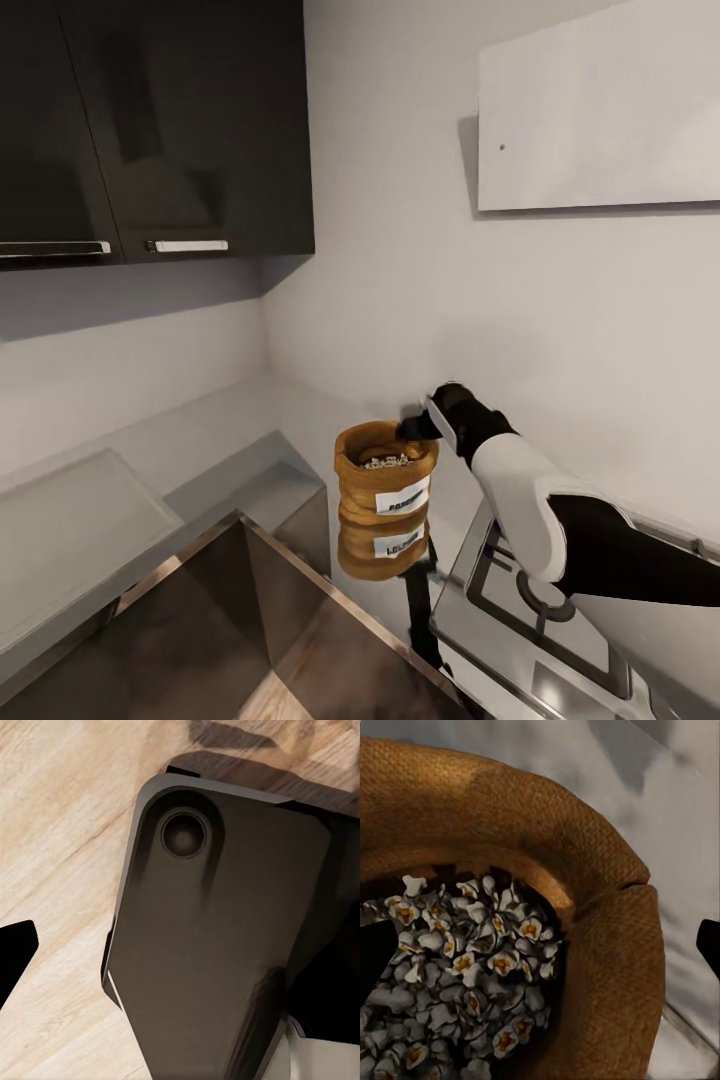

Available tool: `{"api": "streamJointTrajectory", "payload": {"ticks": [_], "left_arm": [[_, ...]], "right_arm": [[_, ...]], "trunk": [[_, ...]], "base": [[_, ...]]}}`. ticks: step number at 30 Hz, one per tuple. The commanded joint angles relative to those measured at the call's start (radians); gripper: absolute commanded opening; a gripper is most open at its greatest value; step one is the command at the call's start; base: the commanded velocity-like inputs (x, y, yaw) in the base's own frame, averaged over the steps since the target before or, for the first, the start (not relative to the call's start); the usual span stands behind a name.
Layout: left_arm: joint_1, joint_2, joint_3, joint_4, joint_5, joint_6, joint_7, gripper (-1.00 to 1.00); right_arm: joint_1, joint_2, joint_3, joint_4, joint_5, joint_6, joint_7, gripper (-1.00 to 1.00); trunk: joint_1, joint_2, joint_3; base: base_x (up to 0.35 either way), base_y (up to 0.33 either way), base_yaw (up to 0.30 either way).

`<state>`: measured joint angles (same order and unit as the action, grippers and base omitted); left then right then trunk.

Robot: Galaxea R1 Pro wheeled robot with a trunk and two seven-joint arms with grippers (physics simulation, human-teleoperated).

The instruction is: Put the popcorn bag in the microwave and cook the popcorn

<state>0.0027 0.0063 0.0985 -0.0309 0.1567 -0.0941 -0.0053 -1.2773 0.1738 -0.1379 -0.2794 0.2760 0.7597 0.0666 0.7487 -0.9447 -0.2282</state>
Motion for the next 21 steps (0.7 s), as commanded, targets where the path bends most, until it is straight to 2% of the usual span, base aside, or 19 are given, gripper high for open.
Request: {"api": "streamJointTrajectory", "payload": {"ticks": [1, 2, 5, 10, 16, 21], "left_arm": [[0.000, 0.000, 0.007, -0.001, 0.001, -0.001, -0.001, 1.00], [0.000, 0.000, 0.007, -0.001, 0.001, -0.001, 0.000, 1.00], [0.000, 0.000, 0.007, -0.001, 0.001, -0.001, 0.000, 1.00], [0.000, 0.000, 0.007, -0.001, 0.001, -0.001, 0.000, 1.00], [0.000, 0.000, 0.007, -0.001, 0.001, -0.001, 0.000, 1.00], [0.000, 0.000, 0.007, -0.001, 0.001, -0.001, 0.000, 1.00]], "right_arm": [[-0.001, 0.001, -0.006, 0.014, 0.010, -0.012, 0.007, 1.00], [-0.001, -0.006, -0.006, 0.049, 0.010, -0.051, 0.007, 1.00], [-0.001, -0.012, -0.006, 0.078, 0.009, -0.087, 0.004, 1.00], [-0.001, -0.016, -0.006, 0.084, 0.008, -0.095, -0.004, 1.00], [-0.001, -0.042, -0.007, 0.085, 0.006, -0.101, -0.005, 1.00], [-0.001, -0.046, -0.006, 0.085, 0.006, -0.148, -0.005, 1.00]], "trunk": [[0.000, -0.001, -0.001], [0.000, -0.001, -0.001], [0.000, -0.001, -0.001], [0.000, -0.001, -0.001], [0.000, -0.001, -0.001], [0.000, -0.001, -0.001]], "base": [[0.000, 0.000, 0.000], [0.000, 0.000, 0.000], [0.000, 0.000, 0.000], [0.000, 0.000, 0.000], [0.000, 0.000, 0.000], [0.000, 0.000, 0.000]]}}
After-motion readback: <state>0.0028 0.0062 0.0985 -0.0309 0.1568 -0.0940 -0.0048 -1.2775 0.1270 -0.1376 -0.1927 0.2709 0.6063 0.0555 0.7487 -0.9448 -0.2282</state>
